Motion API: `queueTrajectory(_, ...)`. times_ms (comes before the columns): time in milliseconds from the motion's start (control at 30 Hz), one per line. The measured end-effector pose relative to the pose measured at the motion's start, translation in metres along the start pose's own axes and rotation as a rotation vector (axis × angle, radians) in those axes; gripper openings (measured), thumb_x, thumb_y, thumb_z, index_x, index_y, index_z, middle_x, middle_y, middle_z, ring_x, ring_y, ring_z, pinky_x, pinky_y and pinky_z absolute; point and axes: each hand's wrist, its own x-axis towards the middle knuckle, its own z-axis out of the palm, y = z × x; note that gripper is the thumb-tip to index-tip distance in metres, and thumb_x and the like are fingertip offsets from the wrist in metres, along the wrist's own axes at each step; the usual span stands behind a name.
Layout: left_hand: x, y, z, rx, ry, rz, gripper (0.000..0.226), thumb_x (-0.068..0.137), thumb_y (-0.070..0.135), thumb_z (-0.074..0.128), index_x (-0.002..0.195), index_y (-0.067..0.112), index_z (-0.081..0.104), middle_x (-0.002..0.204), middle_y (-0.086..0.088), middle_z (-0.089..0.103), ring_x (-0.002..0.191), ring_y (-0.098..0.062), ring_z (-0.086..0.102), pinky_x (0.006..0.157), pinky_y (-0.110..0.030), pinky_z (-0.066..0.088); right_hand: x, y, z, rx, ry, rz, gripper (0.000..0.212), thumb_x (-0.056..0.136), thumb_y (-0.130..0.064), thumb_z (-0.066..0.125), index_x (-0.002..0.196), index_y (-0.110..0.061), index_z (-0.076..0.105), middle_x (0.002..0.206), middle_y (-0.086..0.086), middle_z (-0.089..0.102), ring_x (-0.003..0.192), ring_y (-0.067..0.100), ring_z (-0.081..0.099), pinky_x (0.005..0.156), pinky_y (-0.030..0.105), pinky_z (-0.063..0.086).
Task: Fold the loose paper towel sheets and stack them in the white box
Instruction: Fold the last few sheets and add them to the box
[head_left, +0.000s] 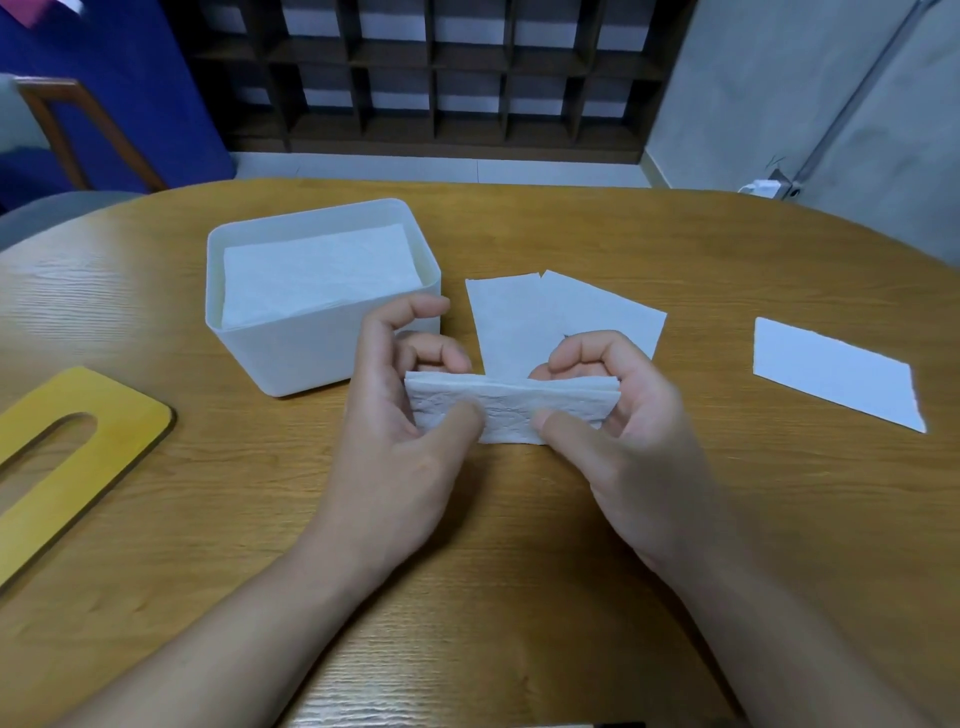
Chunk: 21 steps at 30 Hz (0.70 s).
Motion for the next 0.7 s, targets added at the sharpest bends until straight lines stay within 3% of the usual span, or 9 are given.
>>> queueTrajectory(67, 0.0, -0.002, 0.0, 0.052, 0.003, -0.03, 0.064, 0.08, -0.001, 0.064, 0.137, 0.025, 0.051, 0.099, -0.001, 0.063, 0.084, -0.023, 0.057, 0.073, -0.038, 0.049, 0.0, 0.001, 0.0, -0.038, 0.006, 0.017, 0.033, 0.09, -0.004, 0.077, 0.113, -0.026, 0.067, 0.1, 0.009, 0.074, 0.094, 0.048, 0.067, 0.076, 0.069, 0.054)
queueTrajectory(267, 0.001, -0.003, 0.0, 0.074, -0.008, -0.056, 0.047, 0.081, -0.001, 0.062, 0.12, 0.024, 0.056, 0.095, -0.002, 0.062, 0.082, -0.014, 0.055, 0.076, -0.032, 0.045, 0.0, 0.001, 0.0, -0.057, 0.008, 0.054, 0.029, 0.095, -0.003, 0.075, 0.107, -0.028, 0.066, 0.094, 0.025, 0.066, 0.084, 0.053, 0.06, 0.07, 0.068, 0.052)
queueTrajectory(400, 0.0, -0.002, 0.0, 0.067, -0.031, -0.04, 0.039, 0.082, -0.004, 0.061, 0.111, 0.02, 0.053, 0.094, -0.008, 0.06, 0.079, -0.015, 0.05, 0.073, -0.033, 0.041, -0.001, 0.0, 0.0, -0.046, 0.002, 0.051, 0.022, 0.096, -0.012, 0.078, 0.108, -0.027, 0.069, 0.096, 0.021, 0.071, 0.092, 0.051, 0.066, 0.077, 0.069, 0.056)
queueTrajectory(600, 0.0, -0.005, -0.008, 0.156, -0.014, -0.065, 0.04, 0.09, 0.005, 0.065, 0.122, 0.025, 0.051, 0.099, 0.001, 0.063, 0.084, -0.02, 0.057, 0.075, -0.045, 0.046, -0.001, -0.001, 0.0, -0.096, -0.002, 0.078, 0.005, 0.101, -0.02, 0.079, 0.102, -0.022, 0.074, 0.093, 0.015, 0.076, 0.091, 0.044, 0.072, 0.08, 0.069, 0.057)
queueTrajectory(633, 0.0, -0.005, -0.011, 0.22, -0.029, -0.086, 0.041, 0.095, 0.009, 0.068, 0.126, 0.028, 0.05, 0.102, 0.005, 0.068, 0.087, -0.019, 0.063, 0.077, -0.044, 0.051, -0.001, -0.001, -0.001, -0.09, 0.008, 0.086, 0.004, 0.101, -0.021, 0.079, 0.102, -0.021, 0.075, 0.093, 0.014, 0.077, 0.091, 0.041, 0.074, 0.081, 0.069, 0.058)
queueTrajectory(700, -0.002, -0.004, -0.016, 0.346, -0.069, -0.091, 0.04, 0.103, 0.012, 0.07, 0.129, 0.031, 0.047, 0.106, 0.009, 0.076, 0.089, -0.011, 0.07, 0.077, -0.027, 0.052, -0.001, -0.001, -0.002, -0.068, 0.026, 0.094, 0.005, 0.101, -0.021, 0.08, 0.101, -0.02, 0.075, 0.095, 0.011, 0.079, 0.093, 0.037, 0.077, 0.084, 0.069, 0.059)
